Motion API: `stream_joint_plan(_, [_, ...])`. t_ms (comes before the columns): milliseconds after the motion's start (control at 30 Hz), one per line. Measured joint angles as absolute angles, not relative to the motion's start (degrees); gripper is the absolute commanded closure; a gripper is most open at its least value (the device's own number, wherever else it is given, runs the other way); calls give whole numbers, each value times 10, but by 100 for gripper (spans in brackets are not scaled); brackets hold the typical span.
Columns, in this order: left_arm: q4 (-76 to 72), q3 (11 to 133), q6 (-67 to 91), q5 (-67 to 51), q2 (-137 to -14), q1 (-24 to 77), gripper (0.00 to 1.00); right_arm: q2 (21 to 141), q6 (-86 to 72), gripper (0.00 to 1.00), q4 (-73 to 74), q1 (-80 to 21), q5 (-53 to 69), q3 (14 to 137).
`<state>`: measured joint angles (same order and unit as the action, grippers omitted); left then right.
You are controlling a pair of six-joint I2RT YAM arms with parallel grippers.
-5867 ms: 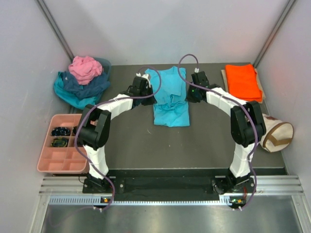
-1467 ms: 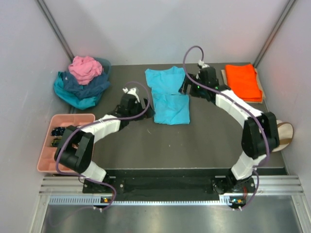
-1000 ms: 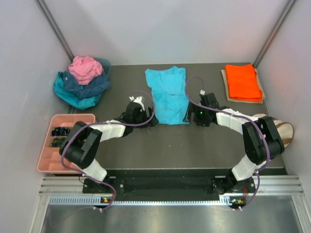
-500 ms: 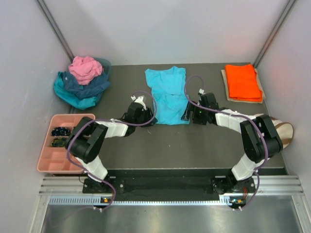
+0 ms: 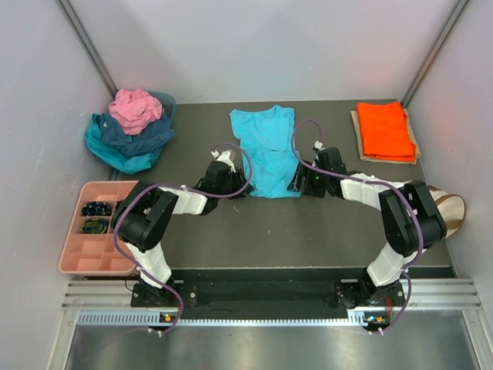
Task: Fold and stack the t-shirts
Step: Fold the tshirt
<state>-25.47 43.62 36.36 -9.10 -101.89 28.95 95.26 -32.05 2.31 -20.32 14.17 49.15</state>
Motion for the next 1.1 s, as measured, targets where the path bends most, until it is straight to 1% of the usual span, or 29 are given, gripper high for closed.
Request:
stream_joint_plan(33, [-253,436,364,-92,-1020,289,80,954,-319,43,22,-203,143,491])
stream_joint_plan(67, [-251,436,363,-92,-1021,290,84,956,-319,48,23,-203,143,491])
stream_joint_plan(100, [-251,436,365,-92,-1023,290,88,959,-321,51,23,-203,146,491])
stream_joint_plan(133, [-250,436,366,-92,-1023,290,95,960,-320,53,21,-203,146,491])
stream_joint_plan(200, [-249,436,365,-92,-1023,290,100,964,-321,59,22,-202,149,491])
stream_joint_plan(233, [-249,436,365,-91,-1023,290,100,964,-321,63,22,-202,149,491])
stream_joint_plan(267, [-249,436,365,-91,-1023,290,100,965,-321,70,23,-202,150,491])
stream_joint_plan(333, [-249,436,365,-92,-1023,290,100,968,-320,79,23,-201,151,490])
stream_joint_plan(367, [-249,436,365,-92,-1024,290,100,969,-321,87,22,-201,152,488])
stream_joint_plan(400, [-249,436,365,-92,-1024,290,100,969,-321,92,22,-201,153,486])
stream_joint_plan(433, [-249,436,365,-92,-1024,290,100,969,-320,99,21,-201,153,484])
stream_joint_plan(800, [-238,432,363,-91,-1015,290,100,975,-321,100,18,-201,164,483])
stream_joint_plan(1100, [-168,378,349,-81,-929,292,100,976,-315,100,22,-201,166,483])
